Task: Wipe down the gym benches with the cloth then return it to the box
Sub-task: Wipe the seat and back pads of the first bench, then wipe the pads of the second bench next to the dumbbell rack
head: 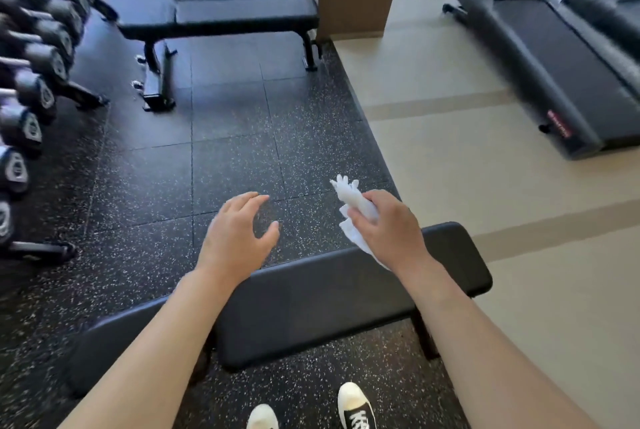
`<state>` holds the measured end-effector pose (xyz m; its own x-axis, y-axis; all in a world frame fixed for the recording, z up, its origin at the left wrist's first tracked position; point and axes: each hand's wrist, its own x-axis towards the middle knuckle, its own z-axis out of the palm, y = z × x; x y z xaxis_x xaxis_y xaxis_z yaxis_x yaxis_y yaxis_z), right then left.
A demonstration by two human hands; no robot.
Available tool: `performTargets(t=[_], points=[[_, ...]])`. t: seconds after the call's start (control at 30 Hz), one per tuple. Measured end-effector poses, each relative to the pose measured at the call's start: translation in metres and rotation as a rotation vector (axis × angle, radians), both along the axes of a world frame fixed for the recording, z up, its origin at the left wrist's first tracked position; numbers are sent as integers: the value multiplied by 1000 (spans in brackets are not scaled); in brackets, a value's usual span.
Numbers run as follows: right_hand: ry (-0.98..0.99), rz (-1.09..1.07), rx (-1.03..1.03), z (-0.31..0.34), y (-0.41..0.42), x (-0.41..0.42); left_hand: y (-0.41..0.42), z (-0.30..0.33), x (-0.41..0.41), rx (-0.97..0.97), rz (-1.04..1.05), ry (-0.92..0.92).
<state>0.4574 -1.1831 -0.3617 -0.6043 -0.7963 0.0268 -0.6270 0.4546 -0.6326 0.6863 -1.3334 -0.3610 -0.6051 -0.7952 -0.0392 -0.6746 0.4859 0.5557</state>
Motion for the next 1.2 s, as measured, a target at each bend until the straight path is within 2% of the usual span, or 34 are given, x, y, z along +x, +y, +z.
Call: performTargets(t=[0.17,0.37,0.6,0.8,1.2], points=[[84,3,-95,77,-13,13,-16,78,17,-75,29,31],[96,-7,-198,145,-17,47,-3,148,54,-109,47,62],[108,29,-263,195,-4,71,21,203,97,-161,136,83],[128,88,-302,227,2,69,37,236,117,-204,245,100],[68,369,-348,248,-17,88,115,262,166,-335,548,100]])
